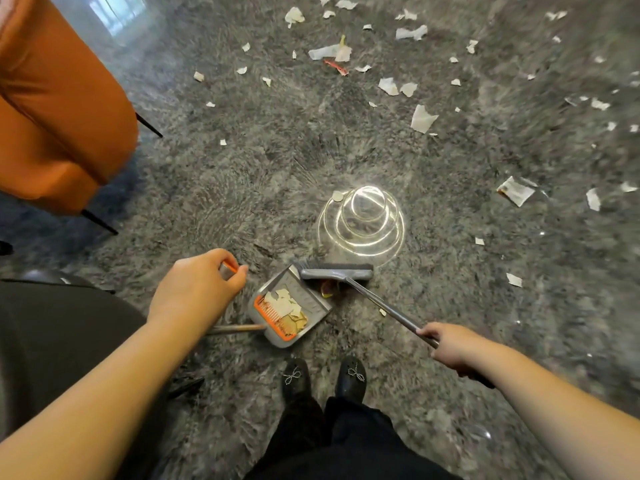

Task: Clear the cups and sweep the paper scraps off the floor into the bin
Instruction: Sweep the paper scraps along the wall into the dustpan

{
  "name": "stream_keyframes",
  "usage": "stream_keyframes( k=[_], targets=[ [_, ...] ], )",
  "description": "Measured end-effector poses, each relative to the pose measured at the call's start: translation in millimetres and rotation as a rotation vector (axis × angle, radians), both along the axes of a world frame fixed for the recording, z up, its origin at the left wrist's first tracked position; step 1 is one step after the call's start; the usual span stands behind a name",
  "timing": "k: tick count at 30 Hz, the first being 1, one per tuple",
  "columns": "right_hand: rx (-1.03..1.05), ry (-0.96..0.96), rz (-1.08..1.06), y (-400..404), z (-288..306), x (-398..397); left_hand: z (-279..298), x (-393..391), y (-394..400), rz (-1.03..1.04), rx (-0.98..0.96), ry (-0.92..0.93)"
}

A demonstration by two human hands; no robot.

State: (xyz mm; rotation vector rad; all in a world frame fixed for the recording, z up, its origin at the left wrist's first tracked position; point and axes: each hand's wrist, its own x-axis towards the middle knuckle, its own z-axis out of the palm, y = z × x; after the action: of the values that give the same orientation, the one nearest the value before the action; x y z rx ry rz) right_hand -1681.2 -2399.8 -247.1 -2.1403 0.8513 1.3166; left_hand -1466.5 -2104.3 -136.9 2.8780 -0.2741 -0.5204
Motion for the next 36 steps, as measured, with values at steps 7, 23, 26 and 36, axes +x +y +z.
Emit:
stream_keyframes(
  k=[7,23,26,36],
  targets=[
    [-0.017,-0.006,-0.136,-20.5,2.3,-53.4,-5.4,-12.0,-41.5,-0.123,0.004,0.003],
    [0.091,0.0,-0.506,-9.6,17.6,-120.2,-10.0,-3.8,-106.7,-0.424,-0.011,0.019],
    [0.135,-0.01,-0.61,9.7,10.2,-113.8,-9.2,3.6,-109.1,-0.498,0.019,0.023],
    [0.356,-0.077,-0.876,80.9,11.9,-75.5,-13.6,6.7,-107.3,-0.648,0.038,-0.001]
  ],
)
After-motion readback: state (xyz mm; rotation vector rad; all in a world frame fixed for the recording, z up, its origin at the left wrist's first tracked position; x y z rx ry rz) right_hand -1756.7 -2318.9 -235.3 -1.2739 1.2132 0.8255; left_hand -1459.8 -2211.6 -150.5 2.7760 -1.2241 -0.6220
